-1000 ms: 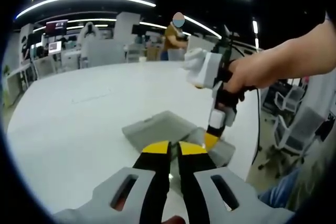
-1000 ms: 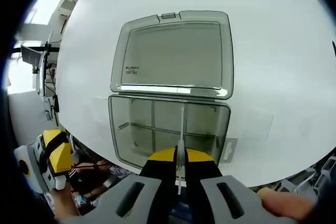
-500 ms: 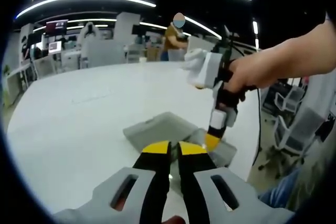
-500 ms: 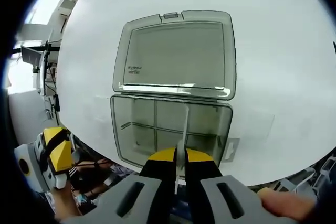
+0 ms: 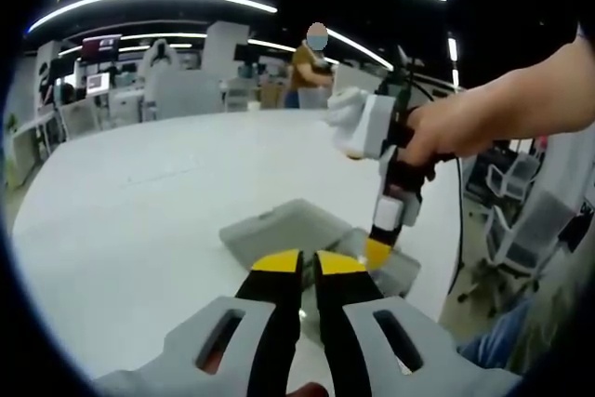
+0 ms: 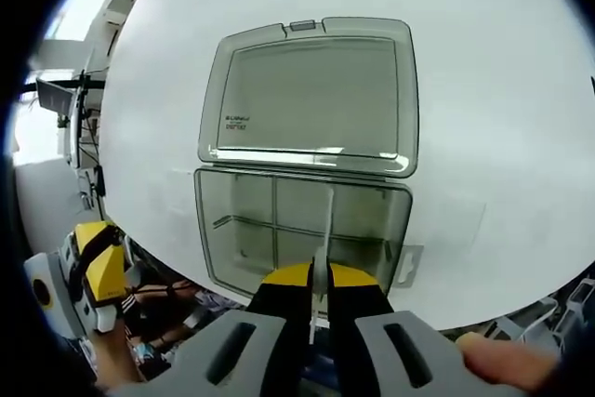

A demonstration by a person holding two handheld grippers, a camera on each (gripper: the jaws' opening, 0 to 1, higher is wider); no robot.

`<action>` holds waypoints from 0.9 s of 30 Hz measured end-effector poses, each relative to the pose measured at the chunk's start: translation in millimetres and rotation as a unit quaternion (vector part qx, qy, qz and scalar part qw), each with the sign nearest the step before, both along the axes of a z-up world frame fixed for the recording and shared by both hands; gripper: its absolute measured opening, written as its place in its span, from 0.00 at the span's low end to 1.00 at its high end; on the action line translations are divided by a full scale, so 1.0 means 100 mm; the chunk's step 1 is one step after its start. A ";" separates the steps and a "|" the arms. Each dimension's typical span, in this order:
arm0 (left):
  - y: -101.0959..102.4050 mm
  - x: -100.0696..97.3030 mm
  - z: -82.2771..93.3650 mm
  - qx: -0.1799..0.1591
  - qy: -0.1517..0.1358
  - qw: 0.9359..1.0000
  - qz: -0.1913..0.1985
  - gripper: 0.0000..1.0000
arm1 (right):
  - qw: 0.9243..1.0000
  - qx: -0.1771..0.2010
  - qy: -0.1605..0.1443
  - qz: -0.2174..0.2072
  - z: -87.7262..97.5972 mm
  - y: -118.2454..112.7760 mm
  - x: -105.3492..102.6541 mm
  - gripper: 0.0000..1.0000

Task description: Insert the divider into the dual guide fixture by aligning both edges with the guide slots and pushing it downward to the bottom, including one-sided entry, uneven engagement, binding, and posture correction.

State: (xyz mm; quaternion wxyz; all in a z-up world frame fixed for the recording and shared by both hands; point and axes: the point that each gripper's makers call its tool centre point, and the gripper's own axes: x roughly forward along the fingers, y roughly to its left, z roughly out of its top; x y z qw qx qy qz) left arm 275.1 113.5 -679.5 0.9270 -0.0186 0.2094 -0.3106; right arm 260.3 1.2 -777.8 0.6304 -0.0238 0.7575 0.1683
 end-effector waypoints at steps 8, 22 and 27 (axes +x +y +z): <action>0.00 0.01 0.00 0.000 0.000 1.000 0.001 0.02 | 1.000 0.000 0.001 0.002 0.05 0.00 -0.06 0.00; 0.00 0.01 0.01 0.002 -0.001 1.000 0.002 0.02 | 1.000 -0.001 -0.001 0.005 0.00 -0.01 -0.05 0.00; 0.01 0.01 0.01 0.003 -0.002 1.000 0.003 0.02 | 1.000 -0.004 -0.004 0.013 -0.03 -0.01 -0.02 0.00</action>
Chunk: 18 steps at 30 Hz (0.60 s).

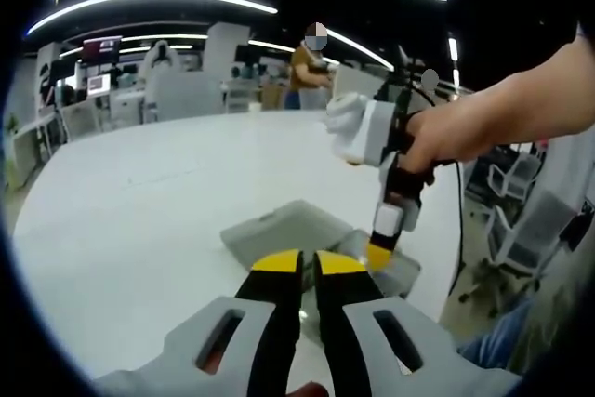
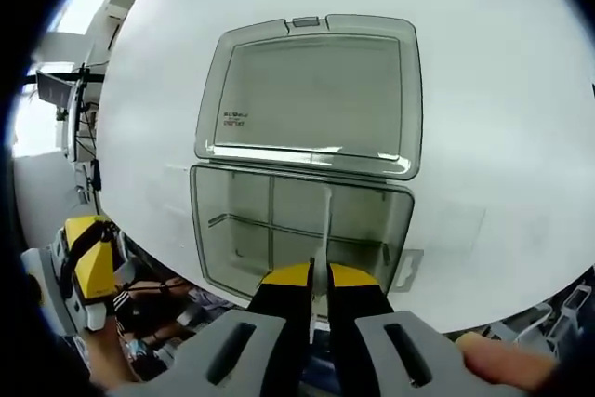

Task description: Insert the divider into the dual guide fixture by aligning both edges with the guide slots and pushing it downward to the bottom, including one-sided entry, uneven engagement, binding, and posture correction.

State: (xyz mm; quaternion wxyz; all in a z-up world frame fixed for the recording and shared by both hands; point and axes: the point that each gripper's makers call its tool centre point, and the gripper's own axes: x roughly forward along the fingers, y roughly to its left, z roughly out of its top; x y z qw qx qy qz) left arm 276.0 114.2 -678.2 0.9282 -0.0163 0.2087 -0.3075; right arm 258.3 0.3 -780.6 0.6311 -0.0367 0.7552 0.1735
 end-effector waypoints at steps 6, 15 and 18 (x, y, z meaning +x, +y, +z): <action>0.00 0.00 0.01 0.001 -0.001 1.000 0.001 0.02 | 1.000 -0.002 -0.004 0.004 -0.03 0.01 -0.01 0.00; 0.00 -0.02 0.00 0.003 0.001 1.000 0.001 0.01 | 1.000 -0.003 -0.007 0.006 -0.07 0.02 -0.02 0.00; -0.01 -0.02 0.00 0.004 0.001 1.000 0.000 0.01 | 1.000 -0.003 -0.008 0.005 -0.08 0.02 -0.03 0.00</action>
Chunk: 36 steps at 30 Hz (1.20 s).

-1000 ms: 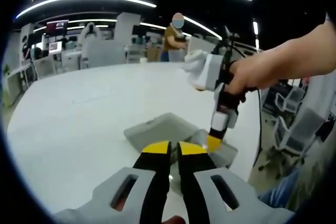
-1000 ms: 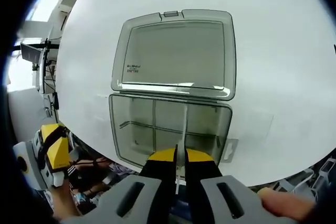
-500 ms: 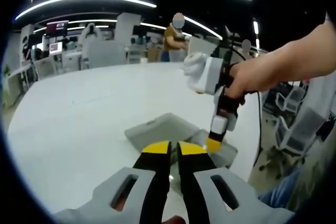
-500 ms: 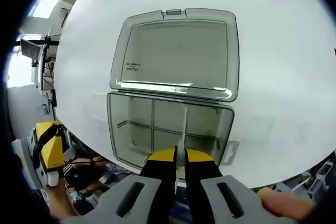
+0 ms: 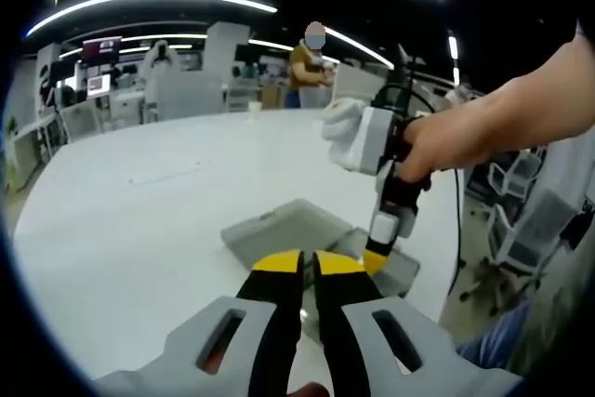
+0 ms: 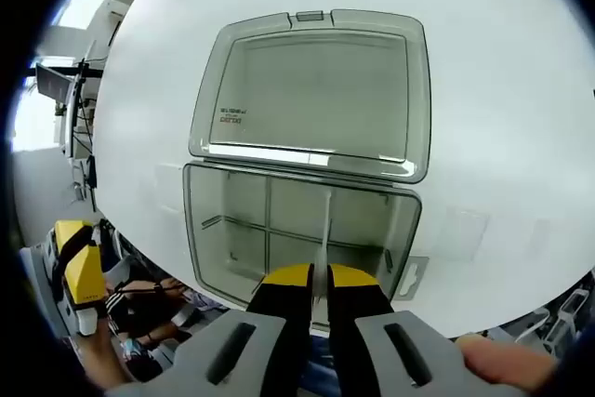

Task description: Insert the divider into the dual guide fixture by aligning both edges with the guide slots and pushing it downward to the bottom, including one-sided entry, uneven engagement, binding, and posture correction.

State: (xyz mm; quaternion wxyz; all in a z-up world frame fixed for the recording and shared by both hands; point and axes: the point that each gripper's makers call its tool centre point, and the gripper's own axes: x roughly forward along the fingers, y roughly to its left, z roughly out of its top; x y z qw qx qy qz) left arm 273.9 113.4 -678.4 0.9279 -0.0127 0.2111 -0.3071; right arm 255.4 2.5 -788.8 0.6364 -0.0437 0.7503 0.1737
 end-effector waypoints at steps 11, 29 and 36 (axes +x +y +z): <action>-0.01 -0.03 -0.03 0.004 0.005 1.000 -0.003 0.01 | 1.000 -0.007 -0.007 0.013 -0.10 0.01 0.03 0.00; -0.08 -0.04 -0.04 0.012 0.010 1.000 -0.012 0.01 | 0.999 -0.025 -0.021 0.030 -0.11 0.01 -0.04 0.00; -0.09 -0.04 -0.04 0.016 0.013 1.000 -0.013 0.00 | 0.998 -0.039 -0.028 0.037 -0.14 0.03 -0.04 0.00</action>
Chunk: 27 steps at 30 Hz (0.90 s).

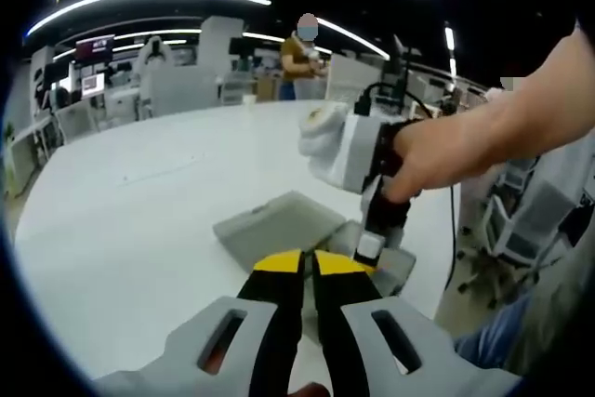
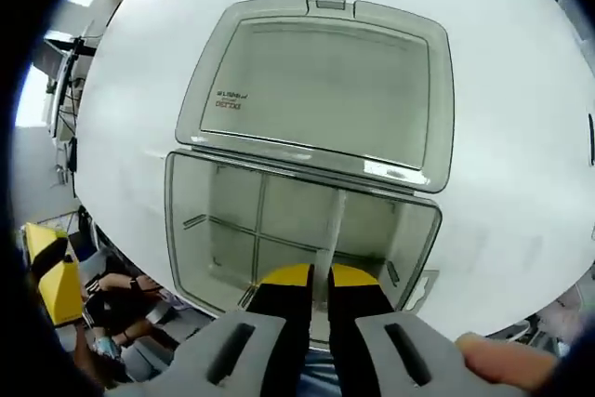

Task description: Insert the divider into the dual guide fixture by aligning both edges with the guide slots and pushing it downward to the bottom, including one-sided entry, uneven engagement, binding, and posture correction.

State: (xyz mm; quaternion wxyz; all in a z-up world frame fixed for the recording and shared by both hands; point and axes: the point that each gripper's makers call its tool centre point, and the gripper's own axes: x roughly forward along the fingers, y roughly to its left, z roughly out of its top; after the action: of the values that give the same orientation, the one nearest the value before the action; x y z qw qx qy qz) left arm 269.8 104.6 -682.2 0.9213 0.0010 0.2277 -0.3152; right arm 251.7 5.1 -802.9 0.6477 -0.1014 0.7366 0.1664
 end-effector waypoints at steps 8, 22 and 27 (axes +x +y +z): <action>0.01 -0.01 0.00 0.005 0.003 1.000 0.000 0.00 | 1.000 0.018 -0.005 0.004 0.00 0.00 0.01 0.02; -0.03 -0.03 0.04 0.017 0.003 1.000 -0.009 0.00 | 0.998 0.061 -0.008 0.003 0.08 -0.02 0.01 0.08; -0.07 -0.04 0.05 0.018 0.003 1.000 -0.012 0.00 | 0.998 0.067 -0.002 0.001 0.13 -0.03 -0.01 0.04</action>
State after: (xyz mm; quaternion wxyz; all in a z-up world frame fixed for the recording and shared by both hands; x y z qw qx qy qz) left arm 266.3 97.9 -677.1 0.9168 0.0195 0.2360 -0.3216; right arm 250.8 2.4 -790.3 0.6542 -0.0593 0.7225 0.2156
